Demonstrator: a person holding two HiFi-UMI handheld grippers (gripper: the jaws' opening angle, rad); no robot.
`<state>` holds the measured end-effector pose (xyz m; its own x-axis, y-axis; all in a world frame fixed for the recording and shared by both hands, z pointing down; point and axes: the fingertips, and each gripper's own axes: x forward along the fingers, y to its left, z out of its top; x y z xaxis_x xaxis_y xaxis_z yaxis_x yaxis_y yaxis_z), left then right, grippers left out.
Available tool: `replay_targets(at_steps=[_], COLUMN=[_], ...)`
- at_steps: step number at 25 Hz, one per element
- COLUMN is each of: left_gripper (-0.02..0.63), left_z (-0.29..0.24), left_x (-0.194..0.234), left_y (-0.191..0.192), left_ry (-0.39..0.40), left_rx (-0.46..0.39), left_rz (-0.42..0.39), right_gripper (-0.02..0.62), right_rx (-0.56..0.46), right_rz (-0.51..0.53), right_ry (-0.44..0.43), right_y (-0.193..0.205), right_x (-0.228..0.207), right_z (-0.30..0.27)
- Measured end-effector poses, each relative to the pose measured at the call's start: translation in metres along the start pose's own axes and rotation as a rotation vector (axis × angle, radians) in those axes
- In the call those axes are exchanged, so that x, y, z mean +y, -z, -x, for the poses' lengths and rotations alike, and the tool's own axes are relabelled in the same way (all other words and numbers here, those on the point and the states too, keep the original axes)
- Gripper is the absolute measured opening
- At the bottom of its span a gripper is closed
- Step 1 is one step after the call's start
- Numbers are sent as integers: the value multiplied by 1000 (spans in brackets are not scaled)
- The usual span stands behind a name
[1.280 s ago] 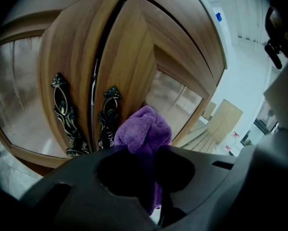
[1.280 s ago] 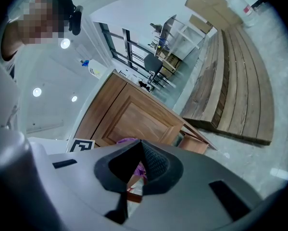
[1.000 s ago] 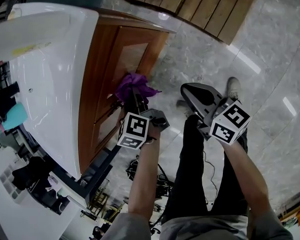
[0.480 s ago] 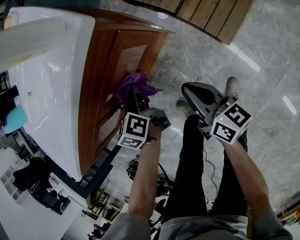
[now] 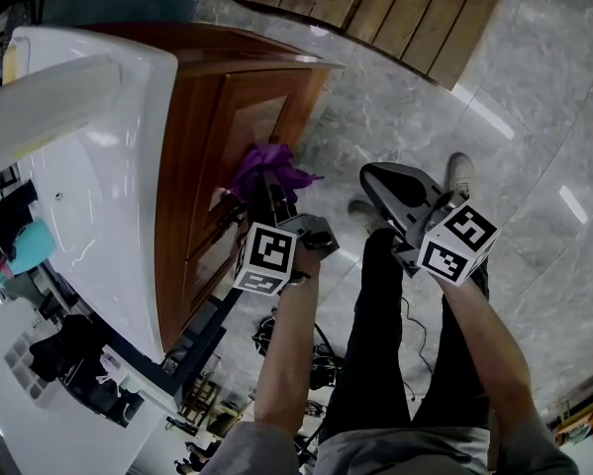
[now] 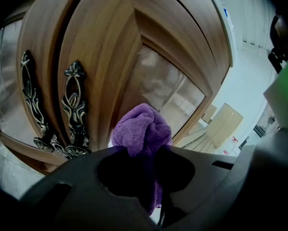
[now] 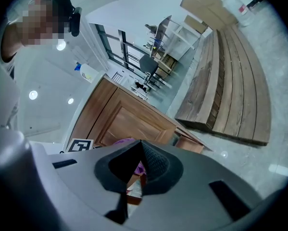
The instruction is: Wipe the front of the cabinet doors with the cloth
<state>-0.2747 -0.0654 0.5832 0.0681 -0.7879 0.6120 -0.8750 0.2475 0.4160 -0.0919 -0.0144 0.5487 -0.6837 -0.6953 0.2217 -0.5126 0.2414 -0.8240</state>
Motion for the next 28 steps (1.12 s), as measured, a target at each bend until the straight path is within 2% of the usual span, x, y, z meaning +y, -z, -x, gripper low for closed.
replay_targets(at_steps=[15,19,23,28], left_gripper=[67,67,67,67], left_z=[-16,-19,-24,-28], left_x=[-23,-28,-34,-40], left_y=[2,0,5,4], left_ry=[30,15,47,50], left_rx=[15,14,23,25], left_rz=[-2,-17,7,4], right_gripper=[11,11,11,11], right_rx=[-20,-27,-36,-41], right_rz=[-11,-17,-17,-20], right_ry=[21,20,21,25], right_y=[-15,-20,-25,-30], right_x=[-15,-17,-19,-22], right_z=[5,5,5,5])
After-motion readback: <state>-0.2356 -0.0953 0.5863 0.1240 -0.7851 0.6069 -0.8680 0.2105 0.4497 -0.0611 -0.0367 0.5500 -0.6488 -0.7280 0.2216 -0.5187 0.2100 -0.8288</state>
